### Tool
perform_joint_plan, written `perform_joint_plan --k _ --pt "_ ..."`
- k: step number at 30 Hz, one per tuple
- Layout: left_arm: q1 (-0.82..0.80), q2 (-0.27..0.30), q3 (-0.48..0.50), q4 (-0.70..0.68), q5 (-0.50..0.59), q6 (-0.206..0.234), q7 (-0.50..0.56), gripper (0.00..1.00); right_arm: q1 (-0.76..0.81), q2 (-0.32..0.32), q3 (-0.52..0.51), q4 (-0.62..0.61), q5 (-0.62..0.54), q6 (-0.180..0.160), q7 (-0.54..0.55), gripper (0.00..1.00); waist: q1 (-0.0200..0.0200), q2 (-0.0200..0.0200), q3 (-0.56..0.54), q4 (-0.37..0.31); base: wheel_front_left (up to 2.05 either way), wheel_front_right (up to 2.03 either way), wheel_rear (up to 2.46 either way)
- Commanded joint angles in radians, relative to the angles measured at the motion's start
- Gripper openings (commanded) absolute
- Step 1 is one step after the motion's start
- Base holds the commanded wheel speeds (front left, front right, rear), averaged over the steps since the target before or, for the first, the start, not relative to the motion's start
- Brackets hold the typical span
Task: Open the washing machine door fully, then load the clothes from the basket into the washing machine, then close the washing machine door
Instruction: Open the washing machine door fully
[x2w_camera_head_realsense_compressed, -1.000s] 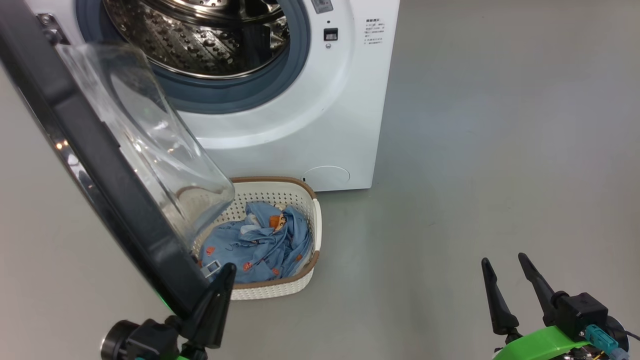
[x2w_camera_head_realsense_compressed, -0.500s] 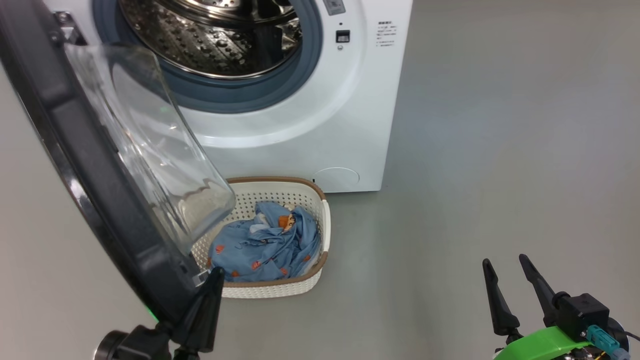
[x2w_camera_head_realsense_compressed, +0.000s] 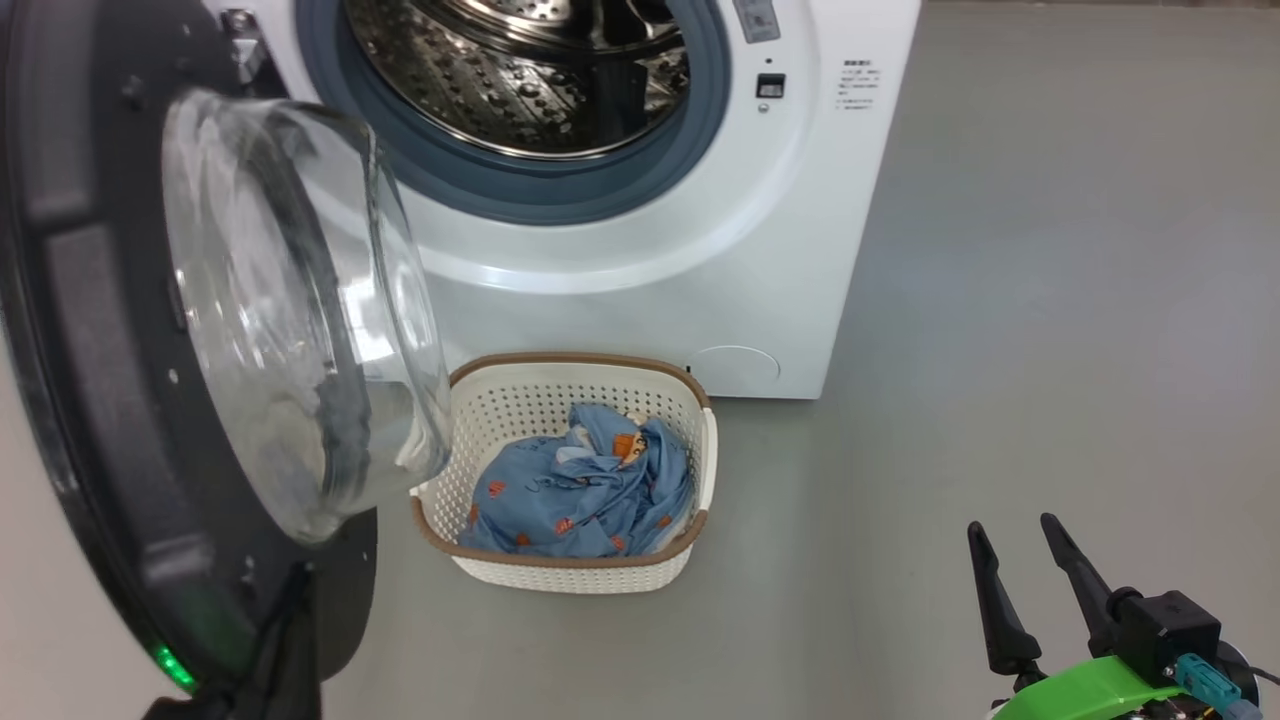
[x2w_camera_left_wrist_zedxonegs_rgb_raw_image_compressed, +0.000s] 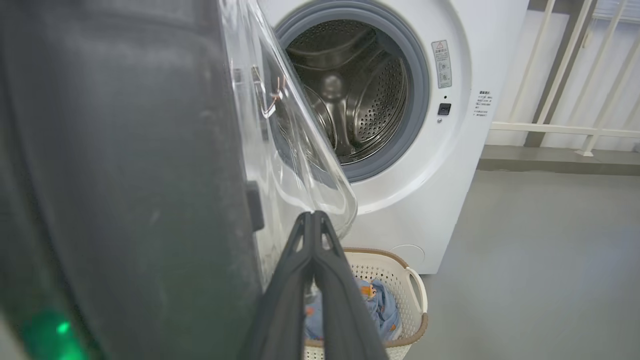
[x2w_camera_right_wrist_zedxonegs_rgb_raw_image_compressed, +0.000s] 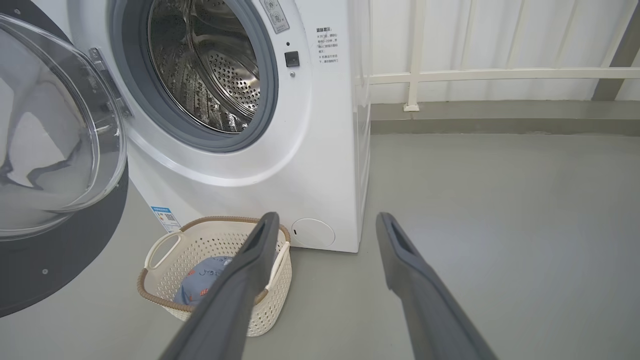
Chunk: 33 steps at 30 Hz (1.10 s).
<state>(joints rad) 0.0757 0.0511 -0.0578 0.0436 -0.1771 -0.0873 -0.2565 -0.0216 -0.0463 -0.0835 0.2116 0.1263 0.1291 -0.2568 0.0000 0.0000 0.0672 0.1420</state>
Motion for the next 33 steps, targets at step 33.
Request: perform_joint_plan --k 33 --pt "-0.233 0.102 0.554 0.223 -0.14 0.089 -0.005 0.0 -0.036 -0.012 0.036 -0.025 0.001 0.002 -0.005 1.0 0.0 0.0 0.065 -0.015 0.0 0.0 0.0"
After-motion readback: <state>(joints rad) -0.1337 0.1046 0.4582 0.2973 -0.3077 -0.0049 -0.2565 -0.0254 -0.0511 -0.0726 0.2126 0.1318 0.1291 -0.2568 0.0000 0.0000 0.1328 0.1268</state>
